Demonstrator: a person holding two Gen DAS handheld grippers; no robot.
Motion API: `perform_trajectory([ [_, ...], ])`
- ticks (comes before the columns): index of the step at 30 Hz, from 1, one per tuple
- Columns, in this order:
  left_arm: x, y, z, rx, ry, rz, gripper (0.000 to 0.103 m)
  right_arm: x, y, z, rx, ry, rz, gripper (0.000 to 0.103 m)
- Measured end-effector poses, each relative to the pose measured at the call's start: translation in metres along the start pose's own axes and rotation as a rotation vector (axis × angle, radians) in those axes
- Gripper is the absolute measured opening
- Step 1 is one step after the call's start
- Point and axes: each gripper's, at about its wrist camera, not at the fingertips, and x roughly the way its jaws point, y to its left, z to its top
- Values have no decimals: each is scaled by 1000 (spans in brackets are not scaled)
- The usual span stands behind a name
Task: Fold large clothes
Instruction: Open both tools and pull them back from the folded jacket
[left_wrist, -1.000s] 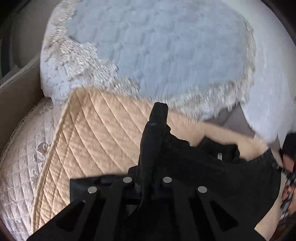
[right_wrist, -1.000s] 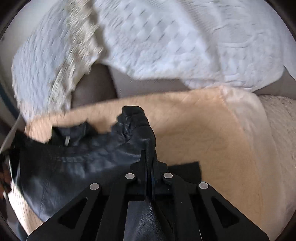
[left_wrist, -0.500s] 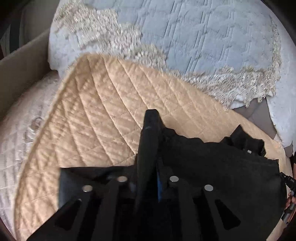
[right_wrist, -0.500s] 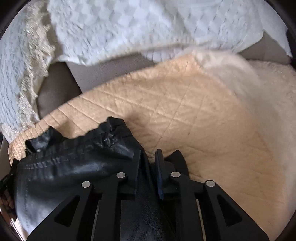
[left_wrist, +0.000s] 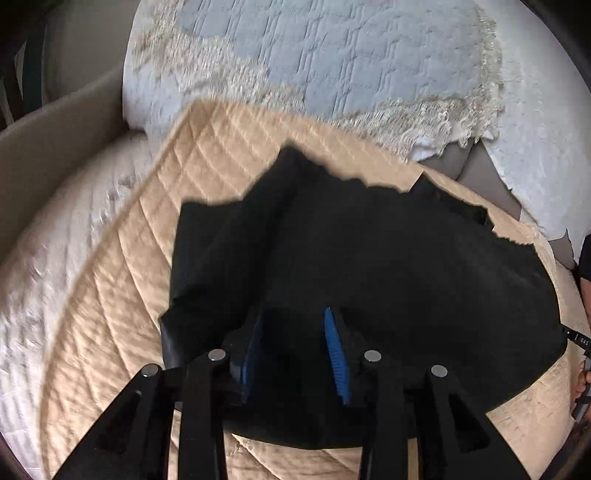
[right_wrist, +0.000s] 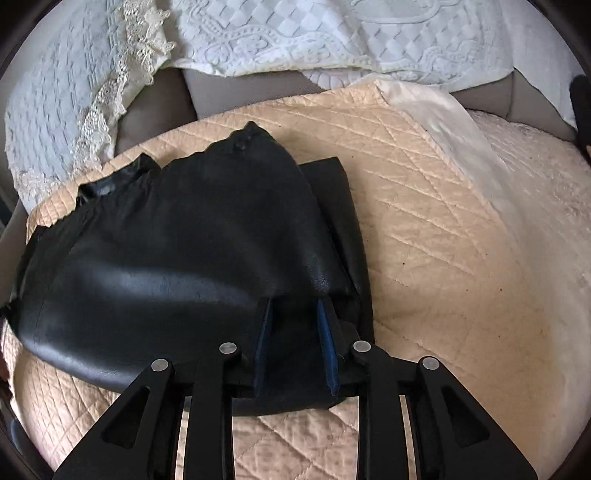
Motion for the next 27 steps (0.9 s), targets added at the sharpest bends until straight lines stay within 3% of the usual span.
perform_trajectory([
  [3, -10, -2, 2, -17, -11, 12, 36, -17, 6, 3, 34, -9, -13, 26],
  [6, -31, -5, -3, -53, -18, -15, 36, -46, 9, -11, 82, -61, 52, 29],
  [9, -53, -7, -26, -81, -23, -42, 45, -66, 13, -39, 142, -71, 120, 55],
  [15, -86, -18, -89, -114, 25, -77, 48, -89, 39, -112, 203, -37, 209, 57],
  [18, -96, -24, -108, -130, 32, -88, 48, -90, 47, -130, 224, -13, 238, 57],
  [23, -97, -29, -104, -85, 33, -88, 51, -86, 47, -128, 239, -22, 262, 64],
  [27, -89, -18, -93, -137, 11, -83, 60, -82, 38, -120, 281, -41, 261, 65],
])
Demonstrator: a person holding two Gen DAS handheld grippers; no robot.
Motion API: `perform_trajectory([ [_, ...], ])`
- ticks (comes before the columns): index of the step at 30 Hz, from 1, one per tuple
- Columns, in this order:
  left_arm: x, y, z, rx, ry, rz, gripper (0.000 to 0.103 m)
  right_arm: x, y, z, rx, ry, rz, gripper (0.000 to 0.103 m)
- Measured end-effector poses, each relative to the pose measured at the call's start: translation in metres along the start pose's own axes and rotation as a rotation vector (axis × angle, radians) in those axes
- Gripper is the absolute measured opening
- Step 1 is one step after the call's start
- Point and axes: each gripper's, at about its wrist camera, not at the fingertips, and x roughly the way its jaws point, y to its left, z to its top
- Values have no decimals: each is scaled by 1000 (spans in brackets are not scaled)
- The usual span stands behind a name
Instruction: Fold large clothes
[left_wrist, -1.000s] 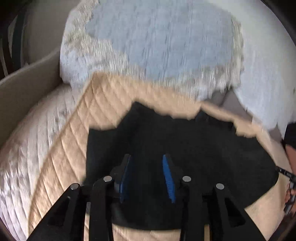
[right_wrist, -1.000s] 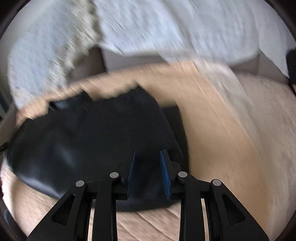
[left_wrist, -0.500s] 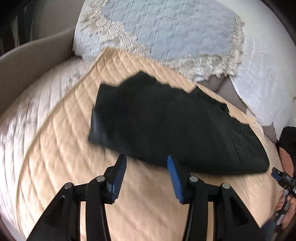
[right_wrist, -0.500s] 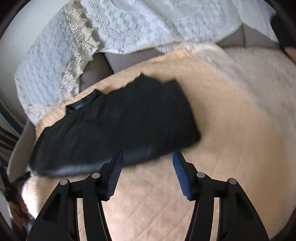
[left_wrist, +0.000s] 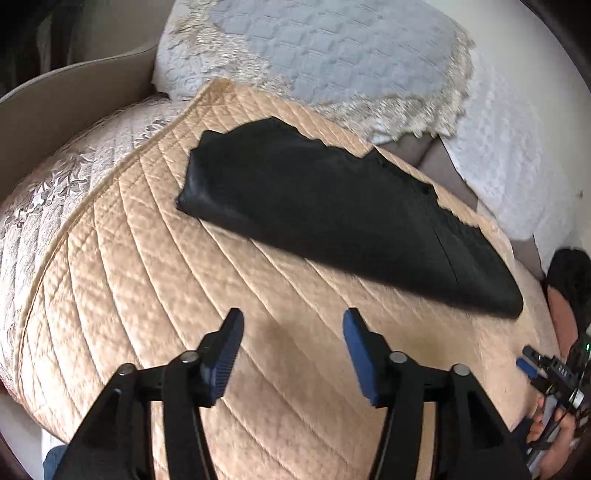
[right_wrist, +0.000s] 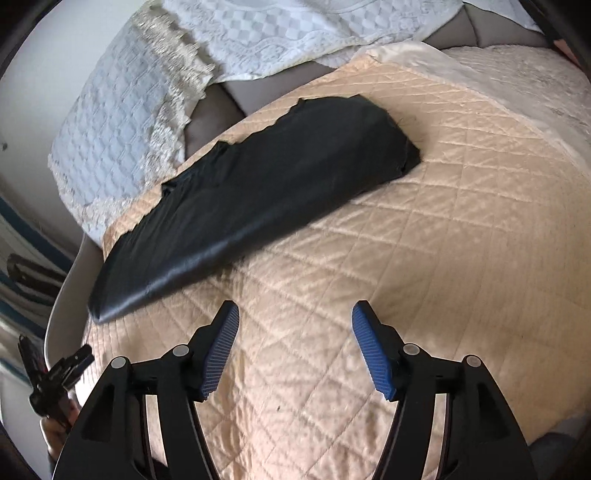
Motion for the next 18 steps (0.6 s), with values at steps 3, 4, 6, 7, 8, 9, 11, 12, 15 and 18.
perform_trajectory([
  [3, 10, 10, 9, -38, -7, 2, 60, 3, -7, 9, 31, -23, 11, 65],
  [4, 13, 14, 11, -55, -9, 1, 61, 3, -9, 11, 39, -24, 12, 65],
  [6, 23, 26, 19, -110, -5, -5, 61, 9, -14, 20, 61, -30, 21, 65],
  [7, 29, 33, 24, -145, -4, -17, 62, 12, -18, 24, 80, -33, 27, 65],
  [8, 34, 40, 27, -182, -5, -33, 62, 16, -22, 28, 99, -30, 30, 65],
  [9, 38, 46, 31, -222, -8, -50, 62, 19, -25, 32, 120, -30, 38, 65],
  [11, 43, 53, 38, -276, -24, -76, 65, 25, -33, 43, 165, -52, 59, 65],
  [12, 46, 56, 41, -294, -32, -87, 66, 27, -36, 46, 180, -55, 60, 65],
  [15, 56, 61, 50, -321, -46, -75, 67, 34, -46, 60, 238, -73, 75, 65],
  [18, 66, 60, 58, -315, -51, -48, 68, 42, -54, 72, 280, -83, 80, 65],
])
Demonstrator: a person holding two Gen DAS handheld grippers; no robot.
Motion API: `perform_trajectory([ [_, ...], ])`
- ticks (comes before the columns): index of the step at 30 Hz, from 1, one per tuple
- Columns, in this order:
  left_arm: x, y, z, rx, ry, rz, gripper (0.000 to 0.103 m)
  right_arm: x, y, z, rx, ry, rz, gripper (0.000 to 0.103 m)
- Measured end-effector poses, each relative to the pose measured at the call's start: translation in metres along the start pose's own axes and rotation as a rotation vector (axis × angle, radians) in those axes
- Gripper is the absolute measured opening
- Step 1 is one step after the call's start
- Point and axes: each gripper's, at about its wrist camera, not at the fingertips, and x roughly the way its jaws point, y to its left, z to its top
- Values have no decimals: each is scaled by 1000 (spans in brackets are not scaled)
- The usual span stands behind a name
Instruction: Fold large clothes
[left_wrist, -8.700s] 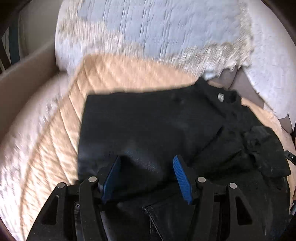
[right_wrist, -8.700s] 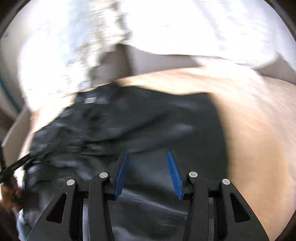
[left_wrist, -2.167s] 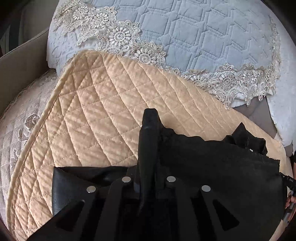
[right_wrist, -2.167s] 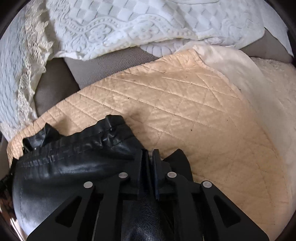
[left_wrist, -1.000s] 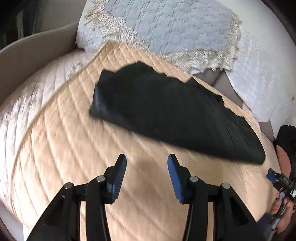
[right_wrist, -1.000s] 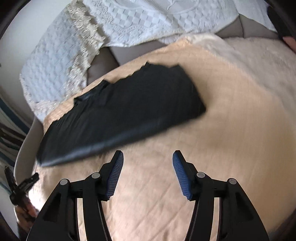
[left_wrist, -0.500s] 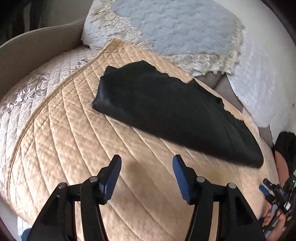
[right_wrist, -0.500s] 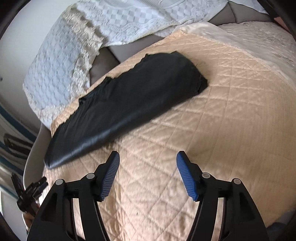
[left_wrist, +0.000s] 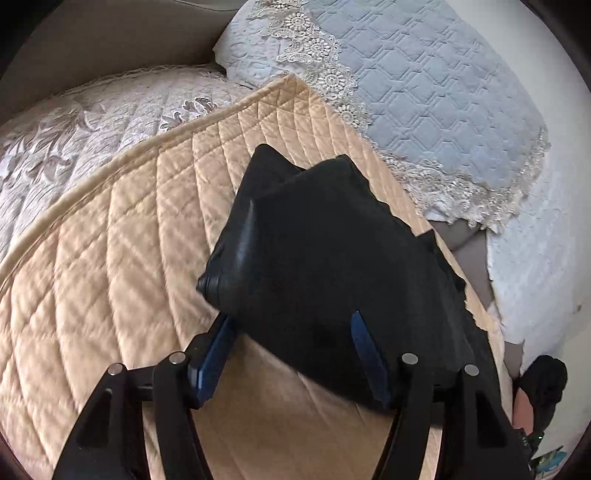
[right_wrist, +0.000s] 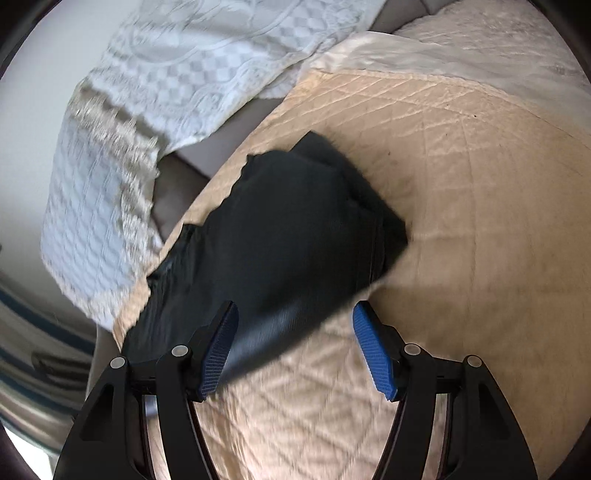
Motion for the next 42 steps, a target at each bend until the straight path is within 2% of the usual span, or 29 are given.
perform_trajectory([
  [3, 5, -8, 2, 40, -17, 28, 69, 6, -3, 9, 29, -13, -3, 65],
  [8, 10, -10, 8, 50, -46, 65, 68, 11, -3, 14, 48, -37, -29, 65],
  [12, 16, -11, 11, 53, -76, 123, 52, 17, -5, 18, 75, -51, -65, 65],
  [13, 18, -11, 13, 51, -77, 137, 46, 18, -5, 21, 78, -50, -100, 54],
  [14, 18, -13, 14, 54, -79, 147, 42, 19, -5, 22, 80, -47, -138, 37],
  [16, 19, -16, 17, 73, -70, 150, 28, 19, -7, 26, 102, -37, -128, 23],
  [17, 19, -19, 18, 86, -59, 153, 26, 16, -7, 27, 113, -29, -117, 18],
  [19, 14, -26, 21, 122, -52, 156, 21, 4, -1, 27, 91, -34, -107, 16],
  [26, -47, -40, 12, 210, -66, 52, 17, -59, 10, -1, 54, -22, -86, 14],
  [29, -80, -34, -10, 227, -61, 17, 17, -88, 0, -22, 65, -2, -105, 14],
  [34, -119, -9, -52, 200, -15, 21, 17, -128, -22, -60, 108, 20, -141, 14],
  [37, -125, 6, -69, 185, 7, 34, 17, -125, -30, -69, 91, 47, -178, 15],
  [42, -102, 17, -73, 193, 55, 75, 22, -119, -24, -65, 32, 60, -208, 27],
])
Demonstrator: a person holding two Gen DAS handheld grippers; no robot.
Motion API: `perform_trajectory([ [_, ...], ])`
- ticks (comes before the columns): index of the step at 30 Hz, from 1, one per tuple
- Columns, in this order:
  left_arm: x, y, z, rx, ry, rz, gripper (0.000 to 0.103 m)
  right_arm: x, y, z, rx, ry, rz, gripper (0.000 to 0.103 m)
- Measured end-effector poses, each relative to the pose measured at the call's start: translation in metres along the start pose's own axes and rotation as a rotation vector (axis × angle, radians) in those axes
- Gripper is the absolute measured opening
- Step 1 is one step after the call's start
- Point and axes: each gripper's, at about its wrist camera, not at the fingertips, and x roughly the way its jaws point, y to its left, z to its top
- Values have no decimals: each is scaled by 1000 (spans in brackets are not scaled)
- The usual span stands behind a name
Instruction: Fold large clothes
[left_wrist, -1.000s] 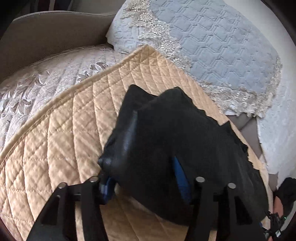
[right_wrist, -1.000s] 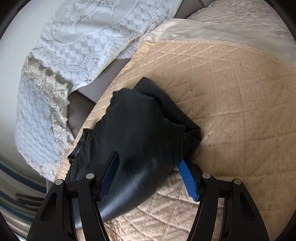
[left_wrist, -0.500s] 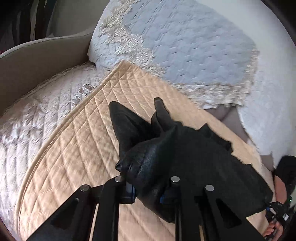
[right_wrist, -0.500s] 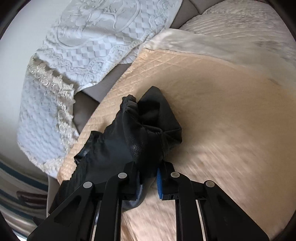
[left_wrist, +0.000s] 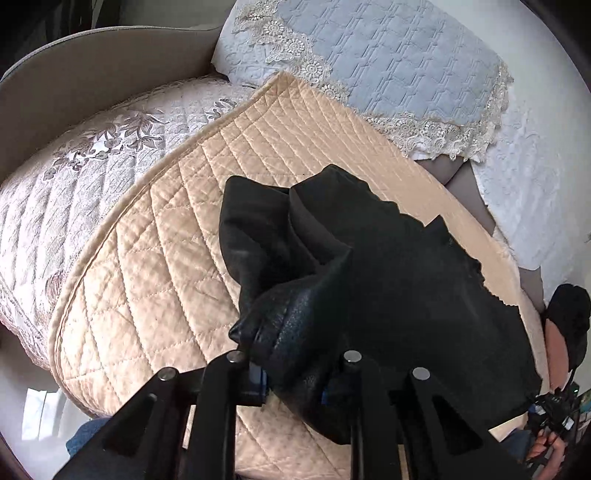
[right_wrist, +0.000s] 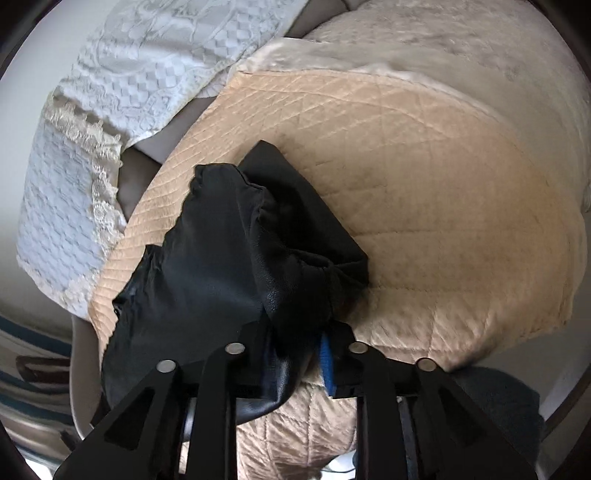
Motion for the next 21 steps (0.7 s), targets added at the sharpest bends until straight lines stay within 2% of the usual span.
perform_trajectory([
  [3, -13, 1, 2, 2, 10, -9, 30, -23, 12, -1, -111, -51, -39, 33],
  [5, -27, 4, 2, 2, 3, -8, 33, -41, 22, -4, -180, -119, -94, 40],
  [9, -53, -7, 3, 35, -67, 14, 34, -60, 49, -4, -288, -209, -111, 40],
  [14, -69, -34, 11, 126, -184, 62, 34, -28, 74, 0, -383, -148, -64, 40],
  [16, -78, -40, 14, 151, -240, 74, 34, -10, 70, 4, -377, -122, -104, 40],
  [18, -81, -43, 17, 185, -274, 49, 36, 12, 53, 10, -344, -89, -149, 36],
  [19, -77, -43, 18, 194, -268, 38, 36, 17, 48, 11, -325, -81, -166, 22],
  [20, -67, -40, 18, 192, -240, 27, 36, 20, 42, 13, -306, -81, -169, 13],
  [21, -56, -36, 18, 181, -202, 23, 36, 21, 36, 15, -291, -89, -163, 10],
])
